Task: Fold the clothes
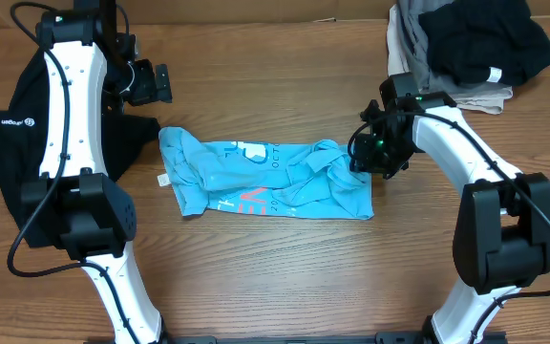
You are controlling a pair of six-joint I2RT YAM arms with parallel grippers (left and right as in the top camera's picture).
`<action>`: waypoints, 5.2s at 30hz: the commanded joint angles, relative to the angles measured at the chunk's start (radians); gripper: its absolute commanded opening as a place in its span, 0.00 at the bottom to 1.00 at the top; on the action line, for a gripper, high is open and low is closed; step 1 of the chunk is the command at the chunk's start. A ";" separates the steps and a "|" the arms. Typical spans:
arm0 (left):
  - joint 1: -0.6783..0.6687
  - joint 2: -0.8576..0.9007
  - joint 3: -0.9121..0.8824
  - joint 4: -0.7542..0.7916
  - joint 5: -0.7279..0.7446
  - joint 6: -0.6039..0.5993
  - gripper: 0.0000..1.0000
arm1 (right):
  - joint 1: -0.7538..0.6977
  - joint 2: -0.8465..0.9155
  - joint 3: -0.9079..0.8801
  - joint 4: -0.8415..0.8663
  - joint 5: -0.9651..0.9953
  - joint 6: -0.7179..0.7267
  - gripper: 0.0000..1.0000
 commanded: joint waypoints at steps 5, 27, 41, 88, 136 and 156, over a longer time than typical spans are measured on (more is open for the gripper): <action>-0.006 -0.010 0.002 -0.008 -0.022 0.015 0.99 | 0.004 -0.033 -0.011 -0.024 -0.073 -0.001 0.04; -0.006 -0.010 0.002 0.010 -0.014 0.014 1.00 | 0.514 -0.109 -0.008 0.109 -0.092 0.185 0.46; -0.005 -0.010 -0.136 -0.027 0.084 0.100 1.00 | 0.324 -0.110 0.272 -0.251 0.055 0.101 0.83; 0.040 -0.011 -0.250 0.053 0.135 0.235 0.04 | 0.102 -0.091 0.024 -0.012 -0.104 0.132 0.04; -0.743 -0.004 -0.142 0.184 0.178 -0.143 0.69 | -0.327 -0.117 0.562 -0.375 -0.220 -0.005 0.07; -0.303 -0.012 0.319 0.039 0.140 -0.162 1.00 | -0.186 -0.117 0.456 -0.480 -0.166 -0.025 0.60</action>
